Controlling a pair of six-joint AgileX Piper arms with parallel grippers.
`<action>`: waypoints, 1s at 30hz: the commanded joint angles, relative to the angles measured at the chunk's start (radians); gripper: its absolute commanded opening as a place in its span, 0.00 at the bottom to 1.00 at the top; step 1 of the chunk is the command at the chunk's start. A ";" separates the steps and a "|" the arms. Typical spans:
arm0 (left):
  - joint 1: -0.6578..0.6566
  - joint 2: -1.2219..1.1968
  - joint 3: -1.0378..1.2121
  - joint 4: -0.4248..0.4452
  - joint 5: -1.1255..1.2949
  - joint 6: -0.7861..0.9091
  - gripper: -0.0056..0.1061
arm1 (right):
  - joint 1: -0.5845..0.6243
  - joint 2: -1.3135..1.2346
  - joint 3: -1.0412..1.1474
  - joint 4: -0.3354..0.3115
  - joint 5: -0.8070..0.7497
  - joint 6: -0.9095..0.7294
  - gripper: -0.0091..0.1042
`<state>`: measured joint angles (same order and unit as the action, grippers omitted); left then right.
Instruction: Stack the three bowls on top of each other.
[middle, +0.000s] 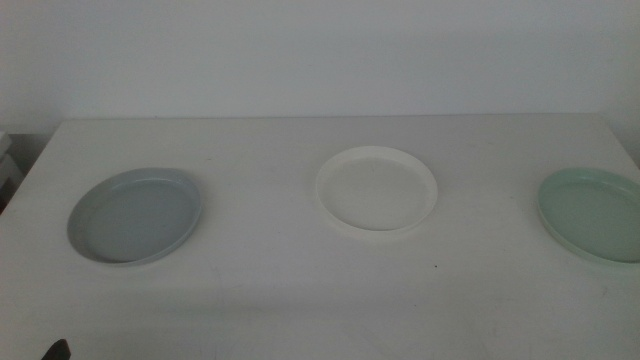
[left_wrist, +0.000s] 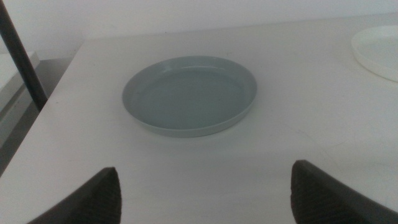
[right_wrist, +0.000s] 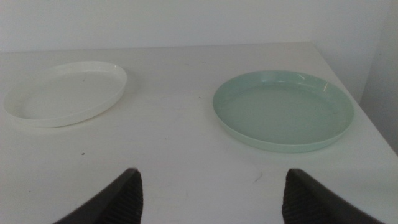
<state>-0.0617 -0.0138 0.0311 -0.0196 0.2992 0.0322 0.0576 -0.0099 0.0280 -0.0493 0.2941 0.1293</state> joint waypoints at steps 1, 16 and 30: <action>0.001 -0.013 -0.005 0.000 -0.078 -0.008 0.99 | 0.002 -0.015 -0.030 0.004 -0.064 -0.009 0.59; 0.001 -0.013 -0.005 0.000 -0.078 -0.008 0.99 | 0.002 0.333 -0.413 -0.010 0.113 -0.009 0.59; 0.001 -0.013 -0.005 0.000 -0.078 -0.008 0.99 | 0.100 0.926 -1.018 0.152 0.428 -0.171 0.59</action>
<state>-0.0617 -0.0138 0.0311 -0.0196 0.2992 0.0322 0.1374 0.8578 -0.8939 0.0889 0.7663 -0.0093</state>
